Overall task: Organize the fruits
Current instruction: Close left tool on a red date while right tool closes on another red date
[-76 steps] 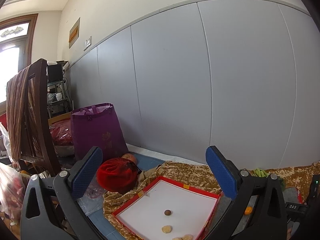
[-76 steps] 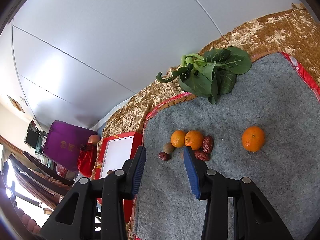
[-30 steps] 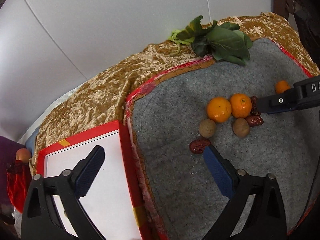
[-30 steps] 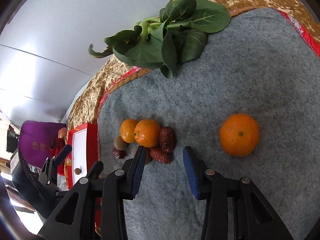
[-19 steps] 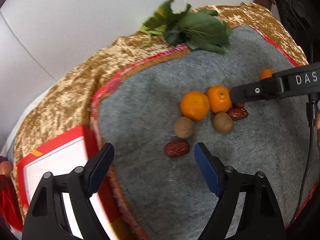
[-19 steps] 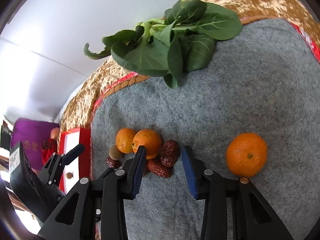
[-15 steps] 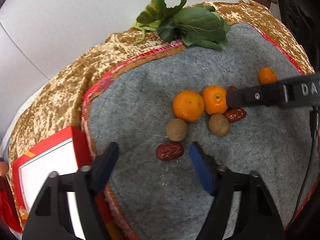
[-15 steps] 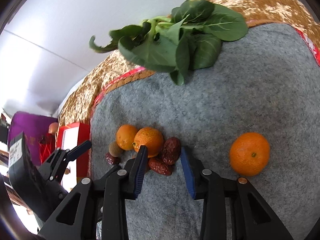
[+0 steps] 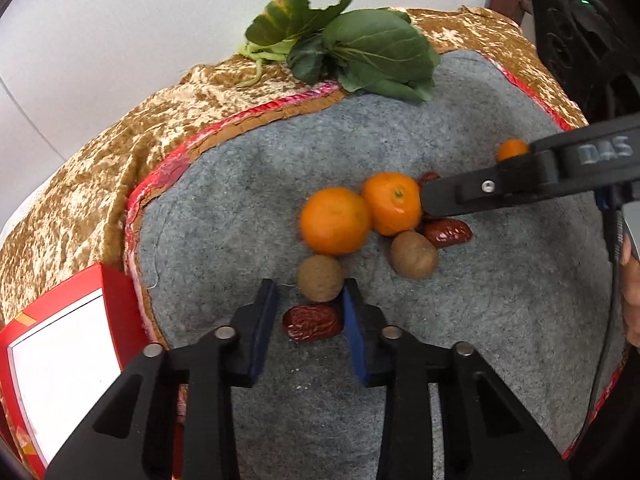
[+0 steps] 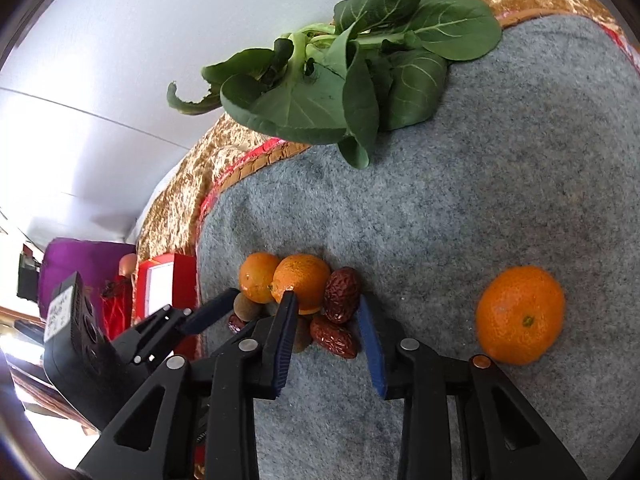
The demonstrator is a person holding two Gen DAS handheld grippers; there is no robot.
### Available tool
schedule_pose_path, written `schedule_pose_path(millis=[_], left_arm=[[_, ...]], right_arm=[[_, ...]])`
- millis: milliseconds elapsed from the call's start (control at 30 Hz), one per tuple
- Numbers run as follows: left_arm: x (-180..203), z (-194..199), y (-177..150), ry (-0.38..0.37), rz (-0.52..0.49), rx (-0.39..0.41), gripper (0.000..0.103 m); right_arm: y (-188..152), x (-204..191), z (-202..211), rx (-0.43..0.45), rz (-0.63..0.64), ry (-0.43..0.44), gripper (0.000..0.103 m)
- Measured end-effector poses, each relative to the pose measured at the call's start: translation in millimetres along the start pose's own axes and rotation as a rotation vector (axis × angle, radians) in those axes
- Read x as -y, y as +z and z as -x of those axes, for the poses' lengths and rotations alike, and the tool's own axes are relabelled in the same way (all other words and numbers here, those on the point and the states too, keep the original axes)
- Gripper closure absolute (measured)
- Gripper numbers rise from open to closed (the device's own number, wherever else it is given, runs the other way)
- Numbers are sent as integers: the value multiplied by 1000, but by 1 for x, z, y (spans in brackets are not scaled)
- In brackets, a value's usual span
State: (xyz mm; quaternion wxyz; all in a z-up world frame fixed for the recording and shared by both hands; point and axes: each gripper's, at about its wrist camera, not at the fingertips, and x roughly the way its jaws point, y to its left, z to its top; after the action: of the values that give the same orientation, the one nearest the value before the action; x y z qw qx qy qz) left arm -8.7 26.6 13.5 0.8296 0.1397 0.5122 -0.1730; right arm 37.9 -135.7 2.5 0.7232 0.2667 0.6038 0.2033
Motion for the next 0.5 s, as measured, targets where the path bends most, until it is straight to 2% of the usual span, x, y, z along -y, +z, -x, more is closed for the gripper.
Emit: schedule_pose_path(millis=[267,367,500], left_arm=[[4,9,-7,-18,1,2,77],[5,11,-10,-11,9,-1,77],[9,14,-13,-37,-14,15,77]], right_arm=[[0,7,5,4,-46,18,86],[2,6,11,29,-54,24,78],[4,-4,4,53,-22,-38,78]])
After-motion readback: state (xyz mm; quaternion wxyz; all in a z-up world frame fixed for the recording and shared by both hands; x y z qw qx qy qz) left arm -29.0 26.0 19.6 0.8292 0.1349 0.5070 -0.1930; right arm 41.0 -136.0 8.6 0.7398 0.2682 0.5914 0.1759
